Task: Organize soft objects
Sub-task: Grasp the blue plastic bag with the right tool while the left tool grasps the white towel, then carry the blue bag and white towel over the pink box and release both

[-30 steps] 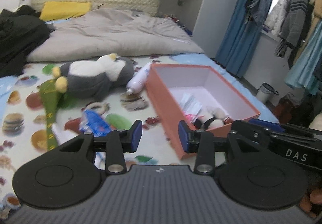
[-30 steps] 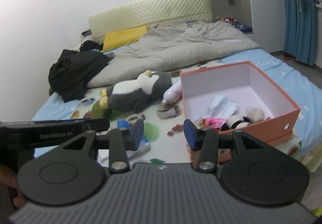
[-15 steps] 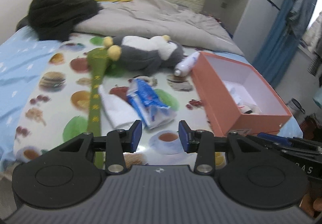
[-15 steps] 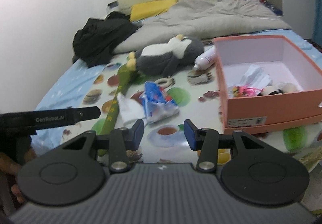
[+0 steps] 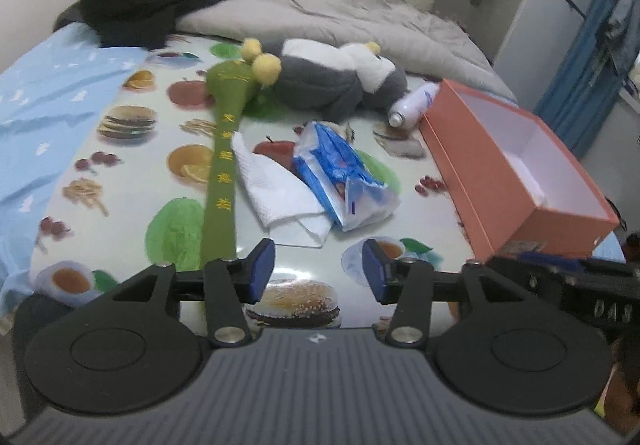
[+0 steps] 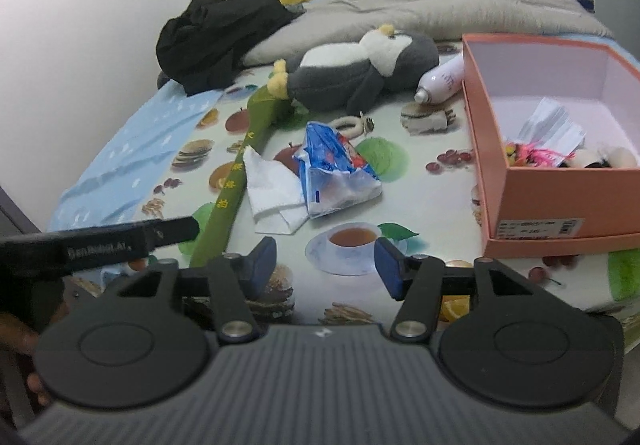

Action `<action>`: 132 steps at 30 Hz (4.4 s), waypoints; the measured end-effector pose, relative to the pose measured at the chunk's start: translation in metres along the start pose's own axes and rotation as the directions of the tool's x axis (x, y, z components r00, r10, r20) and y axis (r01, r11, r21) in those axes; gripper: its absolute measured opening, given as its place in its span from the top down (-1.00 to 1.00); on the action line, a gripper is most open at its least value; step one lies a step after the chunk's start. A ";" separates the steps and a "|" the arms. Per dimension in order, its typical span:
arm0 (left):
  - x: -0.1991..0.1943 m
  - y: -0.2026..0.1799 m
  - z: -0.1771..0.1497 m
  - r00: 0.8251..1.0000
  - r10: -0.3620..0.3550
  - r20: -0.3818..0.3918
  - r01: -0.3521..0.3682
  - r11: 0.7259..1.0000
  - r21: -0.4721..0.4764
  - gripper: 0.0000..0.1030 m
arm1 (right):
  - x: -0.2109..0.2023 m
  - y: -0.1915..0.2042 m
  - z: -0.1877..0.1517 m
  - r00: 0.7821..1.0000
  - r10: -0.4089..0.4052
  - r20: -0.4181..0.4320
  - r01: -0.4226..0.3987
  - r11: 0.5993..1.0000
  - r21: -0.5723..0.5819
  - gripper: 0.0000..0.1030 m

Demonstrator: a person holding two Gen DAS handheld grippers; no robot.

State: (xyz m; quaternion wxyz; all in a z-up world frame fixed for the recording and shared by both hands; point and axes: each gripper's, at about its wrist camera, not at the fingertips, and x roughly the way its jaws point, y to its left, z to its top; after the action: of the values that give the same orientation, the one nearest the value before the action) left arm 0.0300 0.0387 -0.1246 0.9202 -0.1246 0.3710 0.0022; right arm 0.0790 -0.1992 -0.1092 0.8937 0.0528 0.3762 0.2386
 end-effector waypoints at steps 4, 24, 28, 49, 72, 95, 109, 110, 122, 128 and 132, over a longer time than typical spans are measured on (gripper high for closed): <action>0.029 0.000 0.001 1.000 0.003 -0.013 -0.002 0.999 0.052 -0.38 | 0.024 -0.011 0.014 1.000 -0.001 -0.013 0.001 0.999 0.037 -0.11; 0.148 -0.003 0.005 0.996 0.086 -0.002 -0.082 0.955 0.285 -0.38 | 0.148 -0.010 0.067 0.991 0.062 -0.118 -0.062 0.998 0.004 -0.20; 0.159 -0.003 0.002 0.997 0.068 -0.026 -0.057 0.953 0.299 -0.37 | 0.166 -0.005 0.072 0.987 0.073 -0.145 -0.078 0.997 -0.030 -0.68; 0.175 0.000 -0.005 0.995 0.102 0.001 -0.096 0.933 0.346 -0.37 | 0.217 -0.006 0.069 0.974 0.010 -0.226 -0.045 0.988 -0.150 0.31; 0.180 0.000 0.001 0.996 0.071 -0.063 -0.053 0.966 0.252 -0.03 | 0.155 -0.030 0.033 0.989 -0.087 -0.121 0.079 0.994 -0.070 0.55; 0.158 0.001 0.014 0.993 0.040 -0.107 -0.033 0.997 0.063 0.82 | 0.148 -0.029 0.028 0.990 -0.071 -0.121 0.067 0.997 -0.042 0.55; 0.122 0.000 0.046 0.998 -0.034 -0.057 0.032 0.999 -0.043 0.82 | 0.113 -0.018 0.056 0.996 -0.085 -0.033 0.083 0.995 -0.047 0.56; 0.120 -0.001 0.051 0.998 -0.040 -0.051 0.038 0.998 -0.052 0.82 | 0.109 -0.018 0.059 0.996 -0.088 -0.026 0.086 0.995 -0.047 0.56; 0.084 -0.035 0.122 0.995 -0.101 0.014 0.101 0.994 -0.038 0.82 | 0.057 -0.026 0.109 0.986 -0.135 0.102 0.143 0.987 -0.072 0.56; 0.071 -0.069 0.160 0.989 -0.140 0.052 0.140 0.990 0.009 0.82 | 0.027 -0.034 0.135 0.971 -0.155 0.183 0.170 0.983 -0.072 0.56; 0.066 -0.099 0.179 0.983 -0.171 0.066 0.169 0.985 0.037 0.82 | 0.010 -0.042 0.148 0.957 -0.179 0.230 0.197 0.979 -0.057 0.56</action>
State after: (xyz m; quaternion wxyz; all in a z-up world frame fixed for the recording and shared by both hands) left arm 0.2096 -0.0220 -0.0232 0.9312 -0.1412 0.3269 -0.0778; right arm 0.2047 -0.2191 -0.0220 0.9503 0.0079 0.2671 0.1596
